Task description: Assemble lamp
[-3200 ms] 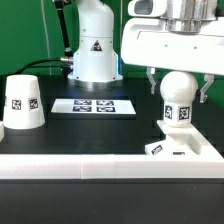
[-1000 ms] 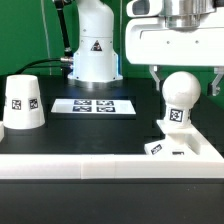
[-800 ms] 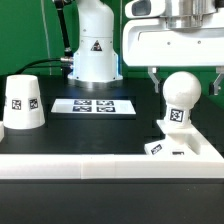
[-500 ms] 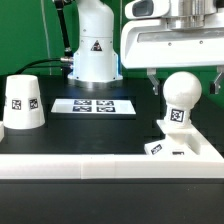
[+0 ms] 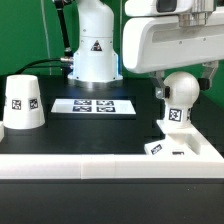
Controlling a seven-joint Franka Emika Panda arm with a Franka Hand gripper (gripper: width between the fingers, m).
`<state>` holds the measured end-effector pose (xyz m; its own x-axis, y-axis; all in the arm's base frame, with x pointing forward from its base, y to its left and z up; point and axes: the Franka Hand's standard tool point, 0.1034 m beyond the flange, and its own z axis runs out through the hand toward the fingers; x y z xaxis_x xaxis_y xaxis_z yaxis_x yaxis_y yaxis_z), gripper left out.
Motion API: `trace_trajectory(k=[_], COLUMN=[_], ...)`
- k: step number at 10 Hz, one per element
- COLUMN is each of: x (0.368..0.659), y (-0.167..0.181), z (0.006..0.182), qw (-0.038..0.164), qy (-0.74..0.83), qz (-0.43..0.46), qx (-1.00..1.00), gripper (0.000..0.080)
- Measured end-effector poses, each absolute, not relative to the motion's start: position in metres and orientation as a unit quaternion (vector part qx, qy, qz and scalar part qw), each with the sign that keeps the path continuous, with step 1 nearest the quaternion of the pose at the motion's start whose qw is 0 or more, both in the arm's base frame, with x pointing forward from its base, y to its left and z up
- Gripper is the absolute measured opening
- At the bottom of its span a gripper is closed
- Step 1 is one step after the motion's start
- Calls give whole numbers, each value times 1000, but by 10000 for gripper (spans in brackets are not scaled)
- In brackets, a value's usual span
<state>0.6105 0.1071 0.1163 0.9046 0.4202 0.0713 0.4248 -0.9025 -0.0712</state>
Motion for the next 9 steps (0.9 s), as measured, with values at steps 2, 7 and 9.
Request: trace_trajectory(k=[2, 7, 9], x=[611, 618, 618], y=[103, 96, 102], z=[116, 115, 114], qw=[34, -15, -40], qy=[-280, -545, -640], qz=[-28, -35, -21], qx=[-959, -837, -767], gripper=[699, 699, 699])
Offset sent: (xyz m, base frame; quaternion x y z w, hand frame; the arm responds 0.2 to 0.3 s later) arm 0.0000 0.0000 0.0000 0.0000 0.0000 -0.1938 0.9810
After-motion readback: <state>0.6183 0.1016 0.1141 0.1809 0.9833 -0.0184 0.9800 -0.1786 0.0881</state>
